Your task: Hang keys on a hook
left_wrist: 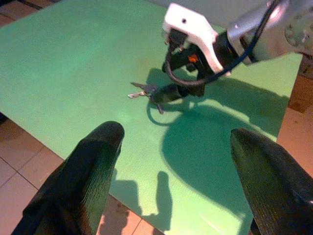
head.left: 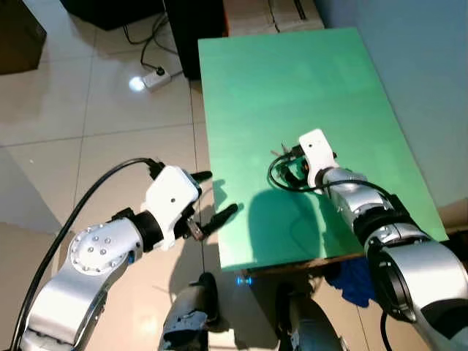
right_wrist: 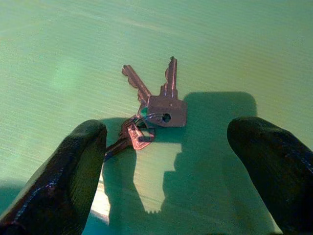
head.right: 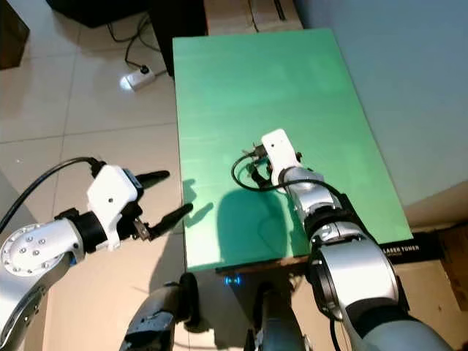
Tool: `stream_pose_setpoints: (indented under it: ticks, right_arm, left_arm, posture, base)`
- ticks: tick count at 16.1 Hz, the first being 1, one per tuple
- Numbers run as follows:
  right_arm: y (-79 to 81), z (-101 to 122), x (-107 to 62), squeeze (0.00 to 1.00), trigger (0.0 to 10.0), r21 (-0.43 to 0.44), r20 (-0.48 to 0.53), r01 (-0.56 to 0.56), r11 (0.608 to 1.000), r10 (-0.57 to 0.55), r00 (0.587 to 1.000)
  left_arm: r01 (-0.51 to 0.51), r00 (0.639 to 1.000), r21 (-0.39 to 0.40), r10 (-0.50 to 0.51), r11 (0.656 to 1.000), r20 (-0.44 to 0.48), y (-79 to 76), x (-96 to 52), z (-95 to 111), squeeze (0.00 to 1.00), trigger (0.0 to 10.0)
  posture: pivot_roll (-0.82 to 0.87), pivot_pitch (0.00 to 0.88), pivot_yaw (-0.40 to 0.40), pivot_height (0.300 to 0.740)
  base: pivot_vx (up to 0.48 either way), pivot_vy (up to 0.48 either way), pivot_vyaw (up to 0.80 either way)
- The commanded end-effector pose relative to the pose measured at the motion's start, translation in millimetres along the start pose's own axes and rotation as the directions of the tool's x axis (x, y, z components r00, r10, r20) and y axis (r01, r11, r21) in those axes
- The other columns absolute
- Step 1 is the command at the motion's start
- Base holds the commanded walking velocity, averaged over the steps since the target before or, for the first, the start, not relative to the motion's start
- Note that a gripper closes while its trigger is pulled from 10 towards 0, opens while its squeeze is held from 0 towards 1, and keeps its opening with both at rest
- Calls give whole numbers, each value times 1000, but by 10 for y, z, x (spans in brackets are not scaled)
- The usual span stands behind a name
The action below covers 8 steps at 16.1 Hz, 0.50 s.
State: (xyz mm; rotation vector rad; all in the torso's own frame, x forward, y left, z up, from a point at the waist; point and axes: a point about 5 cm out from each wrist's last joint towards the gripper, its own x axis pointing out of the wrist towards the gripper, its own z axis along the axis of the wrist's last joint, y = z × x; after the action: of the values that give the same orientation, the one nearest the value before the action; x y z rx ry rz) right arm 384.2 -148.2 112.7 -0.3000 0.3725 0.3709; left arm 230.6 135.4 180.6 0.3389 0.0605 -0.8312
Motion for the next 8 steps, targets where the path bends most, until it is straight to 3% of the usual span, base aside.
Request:
stream_pose_setpoints:
  ticks: [1,7,8]
  right_arm:
    - [37,-29,8,0,10000,8,-14,-19,1000,19,1000]
    - [144,93,47,0,10000,3,30,-78,997,78,996]
    - [144,106,49,0,5569,-1,32,-74,997,74,997]
  left_arm:
    - [8,1000,23,-8,1000,-17,-40,-15,6,0,10000]
    - [-32,999,13,32,999,-10,9,-13,54,0,10000]
    - [-33,999,14,33,999,-9,8,-12,58,0,10000]
  posture:
    - [168,399,34,740]
    - [177,406,12,740]
    - [181,403,13,740]
  base:
    - [0,0,0]
    - [0,0,0]
    - [0,0,0]
